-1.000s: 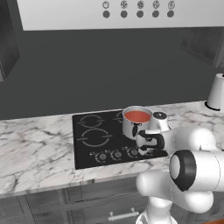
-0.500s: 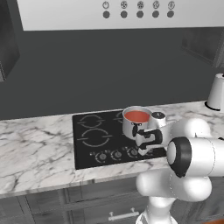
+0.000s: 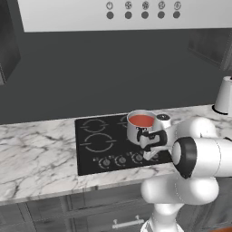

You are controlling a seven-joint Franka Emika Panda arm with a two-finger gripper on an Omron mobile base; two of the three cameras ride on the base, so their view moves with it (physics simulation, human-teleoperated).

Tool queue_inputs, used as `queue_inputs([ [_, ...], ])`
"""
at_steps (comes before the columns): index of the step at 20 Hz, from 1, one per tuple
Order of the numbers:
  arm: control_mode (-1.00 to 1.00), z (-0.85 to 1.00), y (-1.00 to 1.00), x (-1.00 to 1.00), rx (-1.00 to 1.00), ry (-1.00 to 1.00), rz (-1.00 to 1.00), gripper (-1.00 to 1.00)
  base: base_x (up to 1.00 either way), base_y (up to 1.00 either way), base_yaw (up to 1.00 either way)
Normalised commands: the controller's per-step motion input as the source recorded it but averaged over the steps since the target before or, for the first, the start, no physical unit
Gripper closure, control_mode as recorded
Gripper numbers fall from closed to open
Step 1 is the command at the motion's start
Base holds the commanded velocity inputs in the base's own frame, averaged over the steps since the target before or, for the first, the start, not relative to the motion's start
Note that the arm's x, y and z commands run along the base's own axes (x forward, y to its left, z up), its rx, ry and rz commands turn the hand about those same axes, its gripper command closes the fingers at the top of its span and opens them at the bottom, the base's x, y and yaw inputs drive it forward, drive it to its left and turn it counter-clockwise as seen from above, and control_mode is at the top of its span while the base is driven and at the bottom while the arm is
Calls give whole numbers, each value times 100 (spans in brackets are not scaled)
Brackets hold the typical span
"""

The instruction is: Wait until the marinara sauce is simmered to a deep red color and then turn off the stove.

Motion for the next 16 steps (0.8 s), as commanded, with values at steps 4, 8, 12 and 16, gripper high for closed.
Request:
queue_inputs([
  [4,-100,0,0,0,0,0,0,100,0,0,0],
  [8,-100,0,0,-1,0,0,0,100,0,0,0],
  [12,-100,0,0,-20,0,-1,-5,100,0,0,0],
  [16,-100,-7,-4,-31,1,0,-20,100,0,0,0],
])
